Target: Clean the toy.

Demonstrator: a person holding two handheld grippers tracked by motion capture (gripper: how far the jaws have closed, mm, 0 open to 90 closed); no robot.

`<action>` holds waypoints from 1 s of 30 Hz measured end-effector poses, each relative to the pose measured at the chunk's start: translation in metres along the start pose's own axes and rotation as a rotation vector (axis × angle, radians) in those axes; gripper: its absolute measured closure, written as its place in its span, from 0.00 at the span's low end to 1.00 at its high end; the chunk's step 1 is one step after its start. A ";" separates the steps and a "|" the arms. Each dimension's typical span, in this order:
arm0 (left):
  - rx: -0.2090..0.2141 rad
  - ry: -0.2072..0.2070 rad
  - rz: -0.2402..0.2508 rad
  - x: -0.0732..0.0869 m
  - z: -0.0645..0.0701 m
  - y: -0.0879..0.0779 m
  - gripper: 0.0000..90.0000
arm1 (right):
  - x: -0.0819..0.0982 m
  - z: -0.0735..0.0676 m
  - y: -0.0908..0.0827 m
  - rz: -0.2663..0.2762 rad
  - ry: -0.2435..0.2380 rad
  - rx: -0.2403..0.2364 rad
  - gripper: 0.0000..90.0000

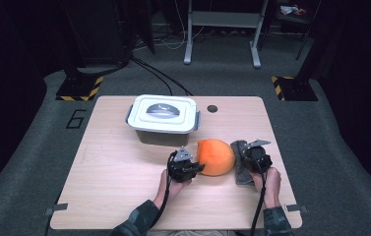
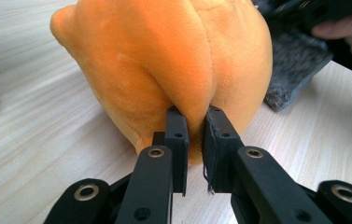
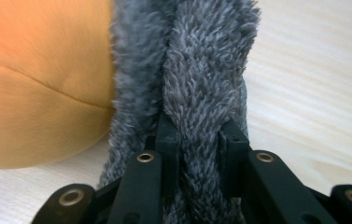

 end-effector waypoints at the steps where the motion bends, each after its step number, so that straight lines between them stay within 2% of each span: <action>1: 0.000 0.000 0.000 0.000 0.000 0.000 0.90 | 0.000 0.000 0.000 0.000 0.000 0.000 0.83; 2: 0.001 -0.002 0.000 0.000 0.000 0.000 0.90 | -0.007 0.002 -0.010 0.025 -0.003 0.013 0.83; 4: 0.003 -0.006 0.003 0.000 0.000 0.001 0.90 | -0.010 0.002 -0.015 0.041 -0.006 0.012 0.83; 5: 0.004 -0.003 0.001 0.000 0.001 0.000 0.90 | -0.020 -0.002 -0.027 0.070 -0.018 0.012 0.83; 6: 0.002 -0.002 0.000 0.000 0.001 0.000 0.90 | -0.020 -0.002 -0.027 0.070 -0.018 0.012 0.83; 9: 0.004 0.001 -0.003 0.000 0.001 0.000 0.90 | -0.037 -0.015 -0.044 0.132 -0.055 -0.014 0.83; 10: 0.003 0.001 -0.002 0.000 0.001 0.000 0.90 | -0.046 -0.025 -0.051 0.164 -0.073 -0.033 0.83; 11: 0.003 0.001 -0.002 0.000 0.001 0.000 0.90 | -0.046 -0.025 -0.051 0.164 -0.073 -0.033 0.83; 12: 0.002 0.002 -0.001 0.000 0.001 0.000 0.90 | -0.051 -0.032 -0.055 0.173 -0.084 -0.044 0.83; 14: 0.004 0.002 -0.002 0.000 0.001 0.000 0.90 | -0.063 -0.052 -0.059 0.201 -0.125 -0.095 0.83; 15: 0.002 0.003 0.000 0.000 0.001 0.000 0.90 | -0.063 -0.052 -0.059 0.201 -0.125 -0.095 0.83; 16: 0.003 0.007 -0.002 0.000 0.001 0.000 0.90 | -0.069 -0.068 -0.057 0.197 -0.151 -0.122 0.83; 17: 0.002 0.010 -0.002 0.000 0.001 0.000 0.90 | -0.069 -0.068 -0.057 0.197 -0.151 -0.122 0.83; 18: 0.002 0.007 0.001 0.000 0.001 0.000 0.90 | -0.070 -0.075 -0.054 0.190 -0.156 -0.127 0.83; 19: 0.003 0.006 0.000 0.000 0.001 0.000 0.90 | -0.072 -0.083 -0.050 0.188 -0.185 -0.144 0.83; 20: 0.001 -0.003 -0.001 0.000 0.002 0.000 0.90 | -0.070 -0.092 -0.043 0.162 -0.206 -0.147 0.83; 24: 0.001 0.004 -0.003 0.000 0.000 -0.001 0.90 | -0.065 -0.097 -0.031 0.135 -0.232 -0.128 0.83; 29: 0.004 0.002 0.006 0.000 0.001 0.000 0.90 | -0.061 -0.088 -0.028 0.143 -0.190 -0.133 0.83; 30: 0.003 0.003 0.007 0.000 0.001 0.000 0.90 | -0.059 -0.083 -0.028 0.145 -0.185 -0.115 0.83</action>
Point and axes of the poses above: each handheld gripper's, and its own axes: y roughly forward along the jaws, x roughly out of its underside, z roughly to its right, the point moved 8 cm from there along y, roughly forward along the jaws, and after that the axes turned 9 degrees about z, right-handed, at the moved point
